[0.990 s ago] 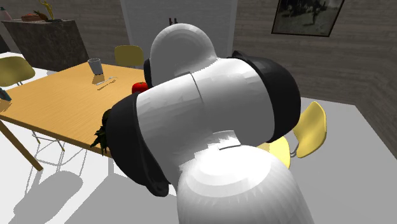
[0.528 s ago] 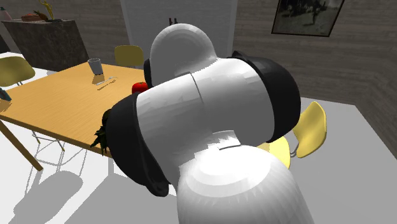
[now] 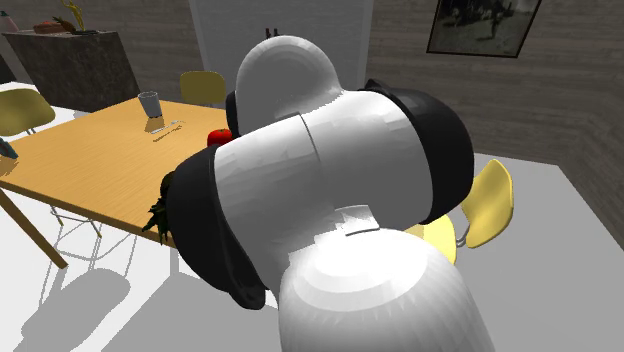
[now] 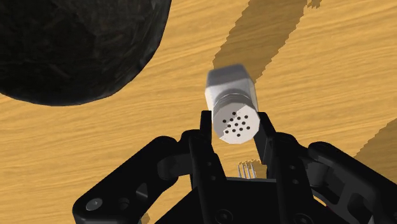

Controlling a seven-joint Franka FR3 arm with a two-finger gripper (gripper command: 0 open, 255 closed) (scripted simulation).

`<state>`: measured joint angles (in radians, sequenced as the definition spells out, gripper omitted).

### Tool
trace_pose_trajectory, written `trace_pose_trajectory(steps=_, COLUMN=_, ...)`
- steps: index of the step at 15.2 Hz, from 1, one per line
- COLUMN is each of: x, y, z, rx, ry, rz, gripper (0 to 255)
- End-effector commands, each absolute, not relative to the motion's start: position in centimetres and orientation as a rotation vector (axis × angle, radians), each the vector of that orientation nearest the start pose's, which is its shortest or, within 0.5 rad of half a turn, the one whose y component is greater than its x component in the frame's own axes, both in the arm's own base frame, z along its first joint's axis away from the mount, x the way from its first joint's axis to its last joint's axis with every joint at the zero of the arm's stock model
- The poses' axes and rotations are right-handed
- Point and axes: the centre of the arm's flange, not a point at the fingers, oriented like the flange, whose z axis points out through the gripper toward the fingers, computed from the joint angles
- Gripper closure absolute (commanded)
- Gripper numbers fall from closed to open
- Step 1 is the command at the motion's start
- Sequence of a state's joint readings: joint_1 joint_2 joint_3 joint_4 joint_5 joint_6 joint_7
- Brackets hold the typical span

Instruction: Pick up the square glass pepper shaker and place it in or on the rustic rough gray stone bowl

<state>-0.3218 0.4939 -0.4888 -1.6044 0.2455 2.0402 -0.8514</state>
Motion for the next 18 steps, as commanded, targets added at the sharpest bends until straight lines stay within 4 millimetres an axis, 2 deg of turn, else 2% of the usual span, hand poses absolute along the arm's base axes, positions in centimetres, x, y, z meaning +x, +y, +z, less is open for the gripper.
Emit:
trace_pose_trajectory(steps=1, x=50.6, y=-45.1, z=37.8, rx=-3.149, ry=0.032, rz=0.001, gripper=255)
trace_pose_trajectory(steps=18, x=50.6, y=-45.1, z=46.7, rx=-3.149, ry=0.032, rz=0.001, gripper=255)
